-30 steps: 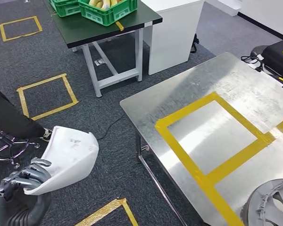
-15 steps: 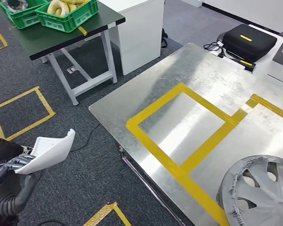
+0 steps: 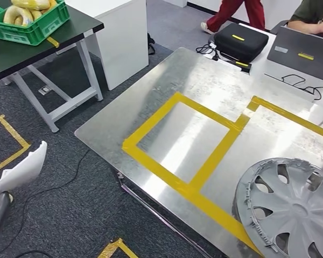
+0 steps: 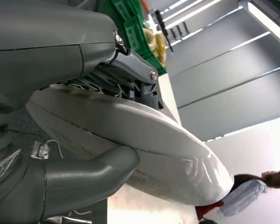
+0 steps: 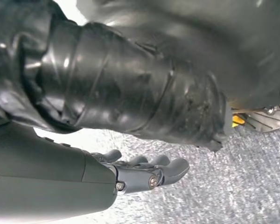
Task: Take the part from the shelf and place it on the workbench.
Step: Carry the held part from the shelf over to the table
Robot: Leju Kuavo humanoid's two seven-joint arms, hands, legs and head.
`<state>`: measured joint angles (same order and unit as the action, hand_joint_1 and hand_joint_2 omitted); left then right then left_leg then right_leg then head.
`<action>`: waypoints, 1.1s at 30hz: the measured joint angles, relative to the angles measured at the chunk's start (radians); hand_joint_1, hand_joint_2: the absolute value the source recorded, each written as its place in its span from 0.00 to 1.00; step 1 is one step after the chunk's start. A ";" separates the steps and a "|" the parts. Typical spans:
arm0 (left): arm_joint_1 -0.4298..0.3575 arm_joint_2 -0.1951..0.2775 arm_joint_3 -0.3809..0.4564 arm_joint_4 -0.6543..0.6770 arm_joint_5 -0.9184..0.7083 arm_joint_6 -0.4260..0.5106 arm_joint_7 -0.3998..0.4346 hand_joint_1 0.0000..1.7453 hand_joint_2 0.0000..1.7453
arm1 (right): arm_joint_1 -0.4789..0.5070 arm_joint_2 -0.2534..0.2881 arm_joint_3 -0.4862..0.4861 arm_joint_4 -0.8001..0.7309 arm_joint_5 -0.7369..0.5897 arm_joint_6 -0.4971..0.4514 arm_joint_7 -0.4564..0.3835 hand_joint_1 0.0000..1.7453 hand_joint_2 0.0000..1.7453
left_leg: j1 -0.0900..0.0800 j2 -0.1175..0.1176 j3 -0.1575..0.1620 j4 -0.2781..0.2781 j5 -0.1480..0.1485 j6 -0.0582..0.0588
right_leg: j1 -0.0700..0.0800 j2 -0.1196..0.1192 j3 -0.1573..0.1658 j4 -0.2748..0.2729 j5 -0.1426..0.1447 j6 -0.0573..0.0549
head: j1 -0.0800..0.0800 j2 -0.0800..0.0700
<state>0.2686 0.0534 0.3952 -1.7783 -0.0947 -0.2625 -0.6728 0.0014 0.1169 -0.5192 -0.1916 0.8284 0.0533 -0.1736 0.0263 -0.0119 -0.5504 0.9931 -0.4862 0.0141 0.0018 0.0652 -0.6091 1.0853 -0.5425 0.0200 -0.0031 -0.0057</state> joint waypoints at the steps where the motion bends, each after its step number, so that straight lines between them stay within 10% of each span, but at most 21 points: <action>1: -0.006 0.001 0.025 0.013 -0.004 -0.009 0.008 1.00 1.00 | -0.002 0.000 0.000 0.000 0.001 0.001 0.000 0.00 0.00 | -0.001 0.013 0.000 -0.001 0.000 0.003 | 0.000 -0.031 -0.031 0.062 -0.034 0.003 | 0.005 0.000; 4: -0.026 0.007 0.091 0.049 -0.015 -0.019 0.025 1.00 1.00 | -0.004 -0.001 0.000 0.000 0.006 0.003 0.000 0.00 0.00 | -0.003 0.053 0.001 -0.001 -0.003 0.004 | -0.008 -0.059 -0.104 0.207 -0.083 0.013 | 0.010 0.000; 9: -0.062 0.022 0.141 0.087 -0.017 -0.026 0.038 1.00 1.00 | -0.006 -0.004 0.004 0.000 0.012 0.003 0.000 0.00 0.00 | -0.005 0.100 0.018 0.001 -0.014 -0.016 | -0.007 -0.116 0.036 -0.060 0.045 0.006 | 0.010 0.000; 12: -0.075 0.028 0.153 0.099 -0.017 -0.026 0.040 1.00 1.00 | -0.009 -0.004 0.006 0.000 0.013 0.004 0.000 0.00 0.00 | -0.006 0.122 0.026 -0.002 -0.015 -0.034 | -0.002 -0.099 0.044 -0.076 0.050 -0.011 | 0.009 0.000; 15: -0.083 0.032 0.157 0.107 -0.017 -0.026 0.042 1.00 1.00 | -0.008 -0.005 0.006 0.000 0.013 0.005 0.000 0.00 0.00 | 0.000 0.079 0.009 0.057 -0.063 -0.047 | -0.007 -0.072 0.053 -0.087 0.058 -0.030 | 0.003 0.000; 19: -0.083 0.035 0.165 0.120 -0.017 -0.026 0.043 1.00 1.00 | -0.011 -0.004 0.006 0.001 0.013 0.005 0.000 0.00 0.00 | 0.000 0.020 -0.101 0.284 -0.153 -0.046 | -0.003 -0.025 0.053 -0.087 0.060 -0.040 | -0.010 0.000; 23: -0.083 0.036 0.168 0.129 -0.017 -0.026 0.044 1.00 1.00 | -0.012 -0.004 0.007 0.002 0.013 0.005 0.000 0.00 0.00 | 0.001 -0.030 -0.031 0.097 -0.030 -0.031 | 0.001 0.028 0.051 -0.074 0.056 -0.037 | -0.011 0.000; 25: -0.083 0.037 0.172 0.130 -0.016 -0.026 0.044 1.00 1.00 | -0.013 -0.004 0.007 0.002 0.013 0.005 0.000 0.00 0.00 | 0.002 -0.068 -0.002 0.026 -0.012 -0.027 | -0.002 0.053 0.040 -0.068 0.056 -0.026 | -0.011 0.000; 28: -0.088 0.040 0.175 0.131 -0.017 -0.026 0.044 1.00 1.00 | -0.011 -0.005 0.007 0.003 0.013 0.006 0.000 0.00 0.00 | 0.000 -0.048 0.002 0.013 -0.011 -0.016 | -0.009 0.078 0.024 -0.069 0.060 -0.005 | -0.013 0.000; 33: -0.085 0.041 0.176 0.131 -0.017 -0.026 0.044 1.00 1.00 | -0.014 -0.006 0.008 0.004 0.013 0.005 0.000 0.00 0.00 | 0.000 0.026 0.010 -0.003 -0.007 0.004 | -0.007 -0.051 -0.096 0.161 -0.061 0.017 | 0.009 0.000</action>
<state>0.1841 0.0941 0.5711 -1.6470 -0.1116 -0.2888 -0.6290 -0.0129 0.1106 -0.5115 -0.1879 0.8415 0.0587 -0.1740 0.0262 0.0142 -0.5400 0.9901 -0.4934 0.0184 -0.0050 0.0143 -0.7053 1.2465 -0.6037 0.0369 0.0054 -0.0057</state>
